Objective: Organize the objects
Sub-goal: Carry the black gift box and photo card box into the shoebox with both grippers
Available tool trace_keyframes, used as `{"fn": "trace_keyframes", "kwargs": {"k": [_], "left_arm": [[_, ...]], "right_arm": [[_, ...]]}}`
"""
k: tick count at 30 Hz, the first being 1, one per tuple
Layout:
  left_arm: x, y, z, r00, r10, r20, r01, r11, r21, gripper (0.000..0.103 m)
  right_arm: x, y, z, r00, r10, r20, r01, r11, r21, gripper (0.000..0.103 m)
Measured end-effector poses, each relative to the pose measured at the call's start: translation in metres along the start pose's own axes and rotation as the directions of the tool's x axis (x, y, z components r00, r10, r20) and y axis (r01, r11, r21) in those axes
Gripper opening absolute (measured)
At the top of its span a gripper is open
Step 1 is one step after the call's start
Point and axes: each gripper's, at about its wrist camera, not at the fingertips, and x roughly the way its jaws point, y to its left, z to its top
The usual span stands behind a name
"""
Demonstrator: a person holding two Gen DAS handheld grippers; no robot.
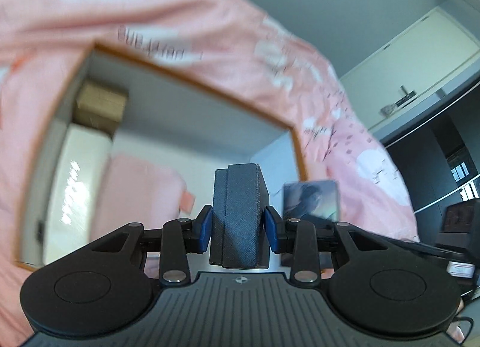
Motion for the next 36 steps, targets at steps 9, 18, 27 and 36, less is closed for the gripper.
{"fn": "trace_keyframes", "kwargs": {"k": [9, 18, 27, 36], "left_arm": [[0.055, 0.004, -0.009, 0.989, 0.061, -0.133, -0.062, 0.998, 0.000, 0.041], [0.070, -0.007, -0.015, 0.969, 0.153, -0.196, -0.141, 0.987, 0.074, 0.042], [0.044, -0.021, -0.018, 0.961, 0.236, -0.145, -0.205, 0.958, 0.202, 0.048], [0.009, -0.020, -0.003, 0.979, 0.199, -0.036, -0.187, 0.958, 0.217, 0.044]], "right_arm": [[0.018, -0.016, 0.000, 0.999, -0.018, -0.032, 0.018, 1.000, -0.014, 0.024], [0.026, -0.022, 0.000, 0.998, -0.041, -0.042, 0.039, 0.998, -0.043, 0.024], [0.024, -0.018, -0.002, 0.997, -0.066, -0.046, 0.062, 0.994, -0.088, 0.024], [0.034, -0.006, -0.005, 0.983, -0.152, -0.105, 0.138, 0.983, -0.123, 0.024]]}}
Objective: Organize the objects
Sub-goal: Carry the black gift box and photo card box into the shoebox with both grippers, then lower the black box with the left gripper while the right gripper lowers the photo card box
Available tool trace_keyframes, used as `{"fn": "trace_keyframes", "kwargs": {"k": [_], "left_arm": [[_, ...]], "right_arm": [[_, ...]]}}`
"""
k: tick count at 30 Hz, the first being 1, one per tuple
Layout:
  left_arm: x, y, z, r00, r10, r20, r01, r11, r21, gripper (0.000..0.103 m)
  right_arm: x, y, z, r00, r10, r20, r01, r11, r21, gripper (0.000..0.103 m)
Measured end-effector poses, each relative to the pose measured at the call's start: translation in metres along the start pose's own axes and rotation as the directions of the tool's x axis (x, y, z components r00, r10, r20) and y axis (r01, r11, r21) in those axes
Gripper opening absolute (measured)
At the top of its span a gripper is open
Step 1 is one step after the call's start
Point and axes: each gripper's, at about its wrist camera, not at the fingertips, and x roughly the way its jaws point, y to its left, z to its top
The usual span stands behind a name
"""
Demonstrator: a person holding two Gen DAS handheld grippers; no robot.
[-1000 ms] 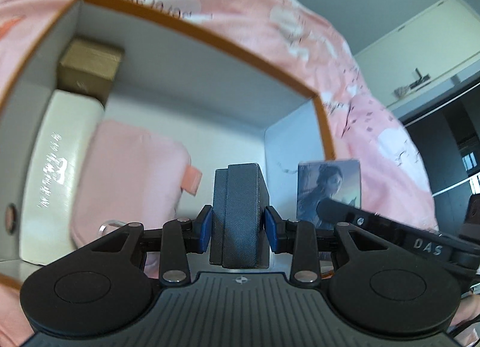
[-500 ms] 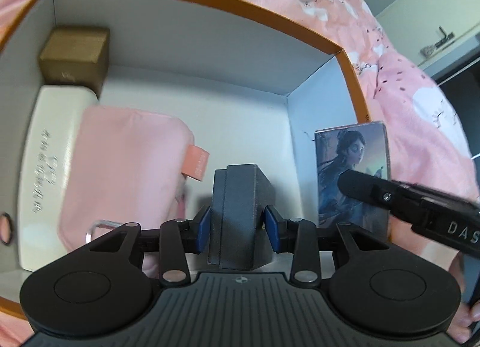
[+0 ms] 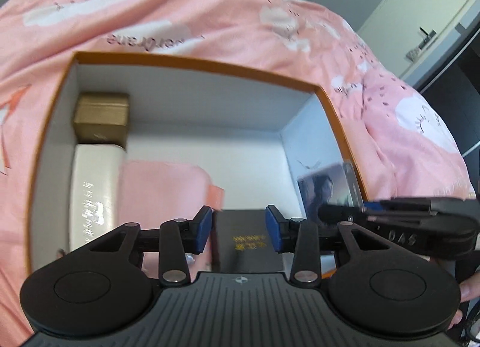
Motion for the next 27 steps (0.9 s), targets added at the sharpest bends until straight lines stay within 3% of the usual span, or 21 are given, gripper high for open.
{"fn": "trace_keyframes", "kwargs": {"k": [6, 12, 13, 14, 16, 27], "left_arm": [[-0.002, 0.009, 0.004, 0.999, -0.023, 0.034, 0.025, 0.999, -0.044, 0.044], [-0.003, 0.018, 0.002, 0.996, -0.070, 0.048, 0.073, 0.996, -0.060, 0.044], [-0.003, 0.019, 0.001, 0.996, -0.079, 0.050, 0.082, 0.995, -0.064, 0.044], [-0.003, 0.020, 0.001, 0.995, -0.086, 0.051, 0.090, 0.994, -0.066, 0.044], [-0.002, 0.023, 0.000, 0.994, -0.100, 0.050, 0.103, 0.992, -0.072, 0.044], [0.002, 0.031, -0.003, 0.991, -0.124, 0.046, 0.128, 0.987, -0.092, 0.044]], "right_arm": [[0.013, 0.016, 0.002, 0.996, -0.080, -0.042, 0.079, 0.997, -0.023, 0.024], [0.031, 0.039, 0.006, 0.977, -0.206, -0.060, 0.198, 0.973, -0.120, 0.024], [0.034, 0.042, 0.007, 0.973, -0.221, -0.069, 0.210, 0.968, -0.134, 0.023], [0.037, 0.044, 0.007, 0.970, -0.234, -0.073, 0.221, 0.964, -0.148, 0.011], [0.040, 0.047, 0.009, 0.960, -0.272, -0.066, 0.258, 0.951, -0.171, 0.009], [0.037, 0.039, 0.018, 0.963, -0.226, -0.147, 0.202, 0.966, -0.160, 0.012]]}}
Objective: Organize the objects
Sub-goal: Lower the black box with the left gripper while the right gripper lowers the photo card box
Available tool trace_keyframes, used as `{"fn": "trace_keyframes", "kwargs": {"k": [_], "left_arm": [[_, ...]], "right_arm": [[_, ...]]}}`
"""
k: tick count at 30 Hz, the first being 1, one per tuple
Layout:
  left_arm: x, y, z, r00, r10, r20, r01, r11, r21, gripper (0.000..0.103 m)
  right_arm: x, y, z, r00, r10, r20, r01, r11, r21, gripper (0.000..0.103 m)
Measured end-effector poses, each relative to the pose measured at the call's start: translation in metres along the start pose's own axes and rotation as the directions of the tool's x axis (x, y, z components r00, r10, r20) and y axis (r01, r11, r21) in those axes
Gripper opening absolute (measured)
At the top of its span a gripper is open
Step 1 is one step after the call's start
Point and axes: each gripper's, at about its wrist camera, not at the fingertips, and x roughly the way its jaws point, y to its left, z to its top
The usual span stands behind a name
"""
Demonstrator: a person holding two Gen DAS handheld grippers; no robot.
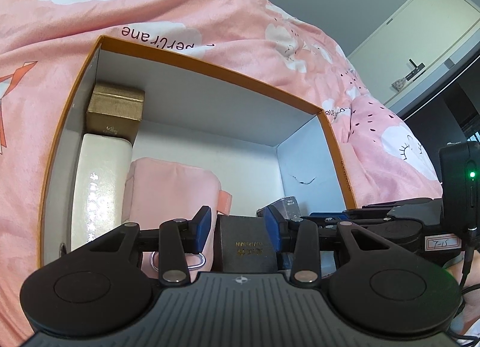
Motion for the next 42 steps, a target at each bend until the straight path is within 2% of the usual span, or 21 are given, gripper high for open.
{"fn": "trace_keyframes", "kwargs": {"k": [7, 16, 21, 25, 28, 31, 32, 33, 34, 36, 38, 42], "left_arm": [[0.001, 0.001, 0.000, 1.000, -0.012, -0.007, 0.012, 1.000, -0.003, 0.044], [0.000, 0.002, 0.000, 1.000, -0.017, -0.004, 0.017, 1.000, -0.013, 0.044], [-0.002, 0.005, 0.002, 1.000, -0.015, 0.004, 0.015, 1.000, -0.022, 0.044], [-0.008, 0.010, 0.005, 0.999, -0.019, 0.032, 0.020, 0.999, -0.026, 0.044], [-0.017, 0.014, 0.010, 0.998, -0.022, 0.067, 0.025, 0.999, -0.033, 0.044], [-0.024, 0.019, 0.014, 0.996, -0.012, 0.089, 0.017, 0.998, -0.052, 0.044], [-0.025, 0.020, 0.014, 0.996, -0.010, 0.091, 0.015, 0.998, -0.059, 0.044], [-0.025, 0.022, 0.015, 0.996, -0.010, 0.092, 0.016, 0.998, -0.065, 0.044], [-0.025, 0.023, 0.015, 0.996, -0.010, 0.092, 0.016, 0.997, -0.069, 0.044], [-0.024, 0.025, 0.015, 0.996, -0.012, 0.088, 0.018, 0.997, -0.073, 0.044], [-0.023, 0.025, 0.014, 0.996, -0.016, 0.083, 0.022, 0.997, -0.074, 0.044], [-0.021, 0.028, 0.015, 0.997, -0.029, 0.076, 0.035, 0.996, -0.079, 0.044]], "right_arm": [[0.005, 0.003, 0.003, 0.999, 0.012, -0.036, -0.014, 0.998, -0.065, 0.015], [0.013, 0.014, 0.008, 0.997, 0.004, -0.075, -0.012, 0.994, -0.109, 0.034], [0.013, 0.016, 0.005, 0.997, -0.015, -0.070, 0.006, 0.993, -0.121, 0.035], [0.018, 0.027, 0.001, 0.994, -0.086, -0.066, 0.070, 0.974, -0.216, 0.034], [0.024, 0.038, -0.001, 0.988, -0.139, -0.070, 0.112, 0.946, -0.304, 0.040], [0.029, 0.043, 0.002, 0.982, -0.163, -0.093, 0.121, 0.928, -0.351, 0.043], [0.030, 0.044, 0.003, 0.982, -0.163, -0.099, 0.118, 0.927, -0.357, 0.039], [0.030, 0.044, 0.005, 0.983, -0.148, -0.109, 0.100, 0.929, -0.355, 0.031], [0.030, 0.042, 0.007, 0.984, -0.115, -0.138, 0.064, 0.942, -0.330, 0.029], [0.032, 0.033, 0.013, 0.981, -0.051, -0.186, 0.005, 0.970, -0.241, 0.029], [0.033, 0.024, 0.017, 0.979, -0.016, -0.203, -0.020, 0.985, -0.173, 0.027], [0.033, 0.004, 0.020, 0.973, 0.096, -0.211, -0.101, 0.995, -0.010, 0.026]]}}
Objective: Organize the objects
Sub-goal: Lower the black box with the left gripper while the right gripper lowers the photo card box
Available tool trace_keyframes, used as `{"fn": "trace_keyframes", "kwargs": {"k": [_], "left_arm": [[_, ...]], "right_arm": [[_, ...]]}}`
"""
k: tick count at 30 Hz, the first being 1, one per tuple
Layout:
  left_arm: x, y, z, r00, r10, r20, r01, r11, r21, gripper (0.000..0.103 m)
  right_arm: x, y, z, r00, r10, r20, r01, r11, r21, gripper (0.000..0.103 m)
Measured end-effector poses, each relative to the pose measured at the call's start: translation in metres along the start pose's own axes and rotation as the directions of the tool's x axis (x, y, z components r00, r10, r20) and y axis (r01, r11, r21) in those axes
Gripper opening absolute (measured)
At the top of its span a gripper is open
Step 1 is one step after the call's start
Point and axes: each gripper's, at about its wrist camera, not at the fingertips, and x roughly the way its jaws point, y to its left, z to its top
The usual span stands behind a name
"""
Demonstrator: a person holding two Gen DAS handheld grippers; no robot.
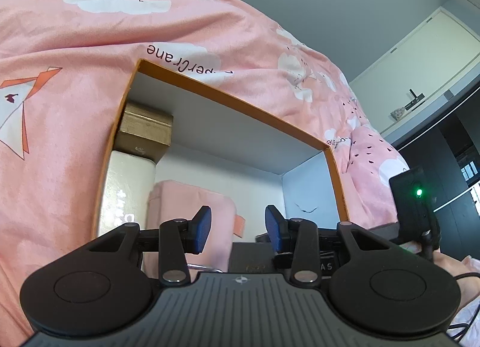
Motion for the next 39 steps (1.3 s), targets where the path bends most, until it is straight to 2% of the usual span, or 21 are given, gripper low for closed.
{"fn": "trace_keyframes", "kwargs": {"k": [2, 8, 11, 13, 16, 18, 20, 23, 26, 33, 35, 39], "left_arm": [[0.002, 0.000, 0.000, 1.000, 0.000, -0.004, 0.000, 1.000, 0.002, 0.044], [0.005, -0.003, -0.003, 1.000, -0.004, -0.020, 0.004, 1.000, 0.013, 0.044], [0.005, -0.003, -0.003, 1.000, -0.006, -0.020, 0.006, 1.000, 0.017, 0.044], [0.005, -0.003, -0.004, 1.000, -0.006, -0.021, 0.006, 1.000, 0.017, 0.044], [0.005, -0.003, -0.004, 1.000, -0.006, -0.023, 0.007, 1.000, 0.016, 0.044], [0.005, -0.003, -0.004, 1.000, -0.009, -0.024, 0.009, 1.000, 0.018, 0.044], [0.005, -0.004, -0.005, 1.000, -0.009, -0.025, 0.010, 1.000, 0.022, 0.044], [0.005, -0.005, -0.005, 1.000, -0.010, -0.025, 0.011, 1.000, 0.025, 0.044], [0.005, -0.005, -0.005, 1.000, -0.010, -0.026, 0.011, 1.000, 0.026, 0.044], [0.006, -0.008, -0.008, 0.999, -0.009, -0.039, 0.011, 0.999, 0.038, 0.044], [0.006, -0.009, -0.009, 0.999, -0.009, -0.042, 0.011, 0.999, 0.040, 0.044], [0.008, -0.012, -0.011, 0.999, -0.006, -0.048, 0.009, 0.999, 0.045, 0.044]], "right_arm": [[-0.001, -0.004, 0.000, 0.999, 0.046, -0.001, -0.046, 0.998, 0.049, 0.026], [-0.004, -0.009, -0.002, 0.999, 0.041, -0.007, -0.041, 0.998, 0.051, 0.027], [-0.007, -0.003, -0.001, 1.000, 0.002, -0.006, -0.002, 1.000, -0.001, 0.028], [-0.012, 0.001, -0.003, 0.999, -0.041, 0.017, 0.042, 0.998, -0.050, 0.032], [-0.020, 0.003, -0.004, 0.994, -0.092, 0.056, 0.097, 0.989, -0.111, 0.032], [-0.020, 0.007, -0.004, 0.991, -0.111, 0.068, 0.120, 0.981, -0.153, 0.031], [-0.020, 0.008, -0.006, 0.989, -0.134, 0.069, 0.145, 0.973, -0.179, 0.021], [-0.014, 0.009, -0.007, 0.977, -0.199, 0.072, 0.210, 0.952, -0.222, 0.014], [-0.011, 0.004, -0.004, 0.979, -0.196, 0.058, 0.204, 0.955, -0.215, 0.010], [-0.011, 0.002, -0.004, 0.981, -0.190, 0.045, 0.195, 0.946, -0.260, 0.009], [-0.004, 0.009, -0.002, 0.980, -0.196, 0.035, 0.198, 0.932, -0.302, 0.010], [0.000, 0.021, -0.003, 0.973, -0.217, 0.074, 0.229, 0.895, -0.384, 0.010]]}}
